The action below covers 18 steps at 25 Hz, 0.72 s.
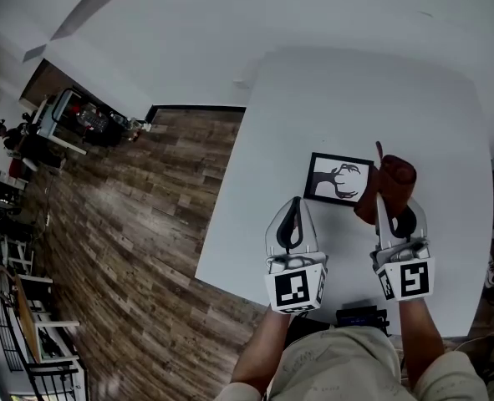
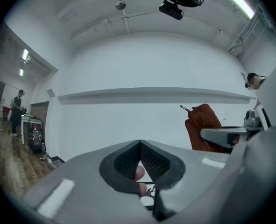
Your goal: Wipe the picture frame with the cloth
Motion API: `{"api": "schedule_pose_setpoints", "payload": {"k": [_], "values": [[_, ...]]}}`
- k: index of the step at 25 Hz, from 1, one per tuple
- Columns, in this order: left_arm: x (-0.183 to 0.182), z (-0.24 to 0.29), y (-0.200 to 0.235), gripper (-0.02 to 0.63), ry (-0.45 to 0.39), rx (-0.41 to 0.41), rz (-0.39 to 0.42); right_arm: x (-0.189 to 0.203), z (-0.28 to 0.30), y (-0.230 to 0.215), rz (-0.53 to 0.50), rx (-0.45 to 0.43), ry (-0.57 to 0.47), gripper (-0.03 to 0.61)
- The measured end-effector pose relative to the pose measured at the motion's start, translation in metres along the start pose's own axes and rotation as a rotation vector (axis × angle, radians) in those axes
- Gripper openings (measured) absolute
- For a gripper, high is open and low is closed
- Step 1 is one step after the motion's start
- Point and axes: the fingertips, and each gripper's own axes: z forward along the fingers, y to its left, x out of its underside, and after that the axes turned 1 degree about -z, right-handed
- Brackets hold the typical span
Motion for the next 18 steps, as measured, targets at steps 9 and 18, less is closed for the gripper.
{"api": "schedule_pose_setpoints", "payload": {"k": [9,18], "values": [[-0.003,-0.009,0.001,0.001,-0.01,-0.003,0.006,-0.007,-0.009,0.005,-0.014,0.007,-0.031,0.095],[-0.009,-0.013,0.0,0.001,-0.032,0.0,0.02,-0.006,-0.006,0.003,-0.025,0.02,-0.014,0.092]]}}
